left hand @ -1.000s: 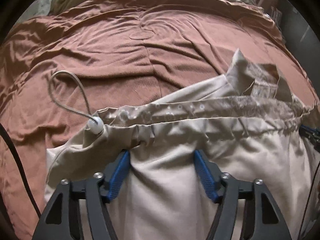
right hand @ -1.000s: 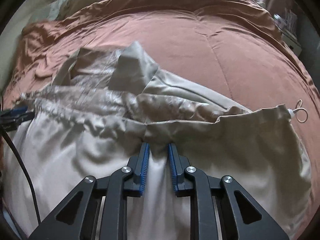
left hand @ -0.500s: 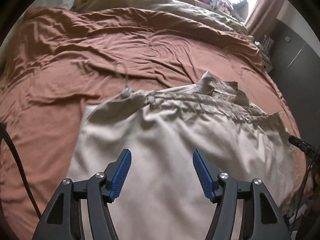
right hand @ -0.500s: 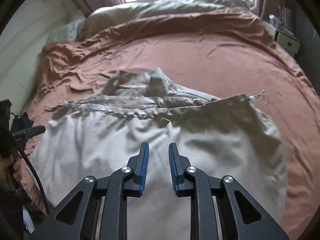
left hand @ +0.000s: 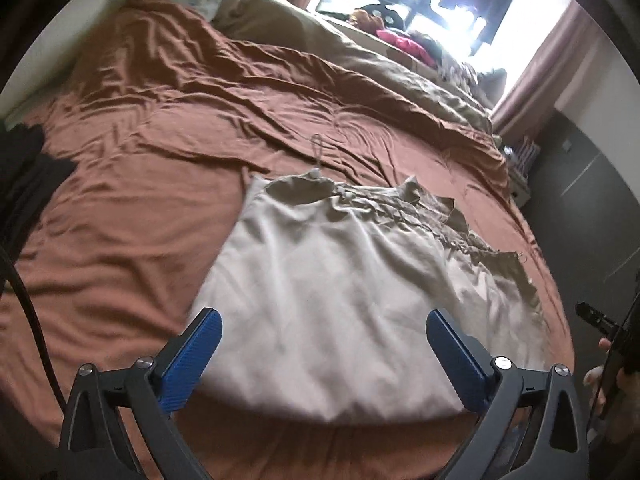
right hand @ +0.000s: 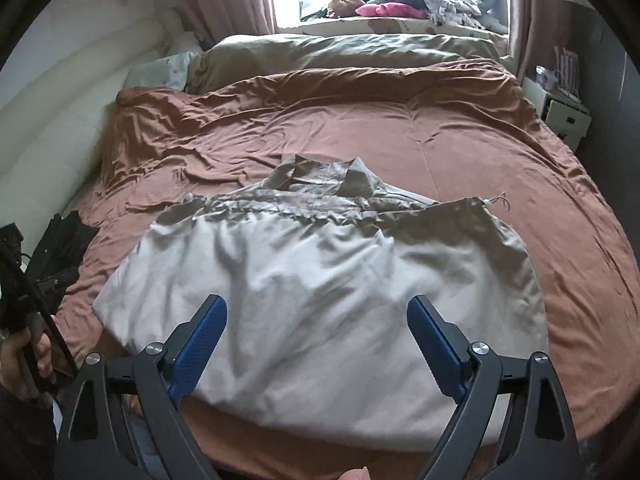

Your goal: Fold large clothes

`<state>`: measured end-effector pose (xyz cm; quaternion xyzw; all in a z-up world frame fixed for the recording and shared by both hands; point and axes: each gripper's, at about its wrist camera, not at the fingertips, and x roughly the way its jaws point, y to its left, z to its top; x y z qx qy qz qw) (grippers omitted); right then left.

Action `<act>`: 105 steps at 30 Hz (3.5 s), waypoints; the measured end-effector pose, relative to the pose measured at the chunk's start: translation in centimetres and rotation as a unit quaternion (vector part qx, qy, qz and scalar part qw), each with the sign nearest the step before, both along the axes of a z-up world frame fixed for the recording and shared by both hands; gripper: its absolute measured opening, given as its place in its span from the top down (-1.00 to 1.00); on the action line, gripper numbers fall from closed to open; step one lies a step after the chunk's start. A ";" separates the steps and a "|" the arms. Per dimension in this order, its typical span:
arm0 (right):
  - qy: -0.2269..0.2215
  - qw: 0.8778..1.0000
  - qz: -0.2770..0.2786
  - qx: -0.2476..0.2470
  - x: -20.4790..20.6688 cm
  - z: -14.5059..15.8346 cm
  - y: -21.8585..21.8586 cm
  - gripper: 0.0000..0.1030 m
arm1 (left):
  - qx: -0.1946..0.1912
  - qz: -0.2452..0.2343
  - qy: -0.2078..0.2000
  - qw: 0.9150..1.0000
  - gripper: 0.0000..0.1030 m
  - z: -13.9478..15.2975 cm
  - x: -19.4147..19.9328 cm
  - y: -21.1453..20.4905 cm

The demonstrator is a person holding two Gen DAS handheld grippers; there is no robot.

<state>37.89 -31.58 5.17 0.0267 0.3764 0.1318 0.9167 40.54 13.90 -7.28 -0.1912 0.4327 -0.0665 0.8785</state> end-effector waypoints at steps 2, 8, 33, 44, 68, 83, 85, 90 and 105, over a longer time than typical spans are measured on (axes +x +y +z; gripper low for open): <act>0.009 1.000 -0.001 0.010 -1.0 0.2 0.3 -0.77 | -0.007 0.005 -0.001 1.000 -0.99 -0.1 -1.2 0.8; 0.004 1.000 -0.008 0.018 -3.3 -0.2 1.7 -0.77 | -0.024 0.021 0.000 0.999 -0.99 -1.1 -4.6 3.7; 0.087 0.996 0.008 0.029 -3.4 -10.6 7.3 -0.01 | -0.147 0.049 0.063 0.986 -0.55 -10.4 -5.8 7.6; 0.114 0.993 -0.021 -0.025 3.1 -13.6 9.6 0.59 | -0.158 0.065 0.087 0.982 -0.46 -12.2 -1.5 5.7; 0.090 0.995 -0.040 0.027 11.6 -16.2 8.2 0.94 | -0.284 0.133 0.013 0.949 -0.46 -10.5 -2.3 7.4; 0.103 0.992 -0.038 0.058 11.2 -16.1 7.5 0.94 | -0.176 0.084 0.039 0.980 -0.23 -10.1 0.2 3.9; 0.104 0.992 -0.038 0.063 11.2 -16.1 7.4 0.94 | -0.181 0.096 0.034 0.978 0.28 -9.9 -0.2 4.6; 0.106 0.990 -0.034 0.082 11.2 -15.8 7.1 0.94 | -0.182 0.091 0.019 0.979 0.70 -8.4 -0.6 5.0; 0.097 0.991 -0.017 0.089 3.9 -15.6 6.4 0.92 | -0.186 -0.003 -0.077 0.980 0.80 2.8 1.3 -2.2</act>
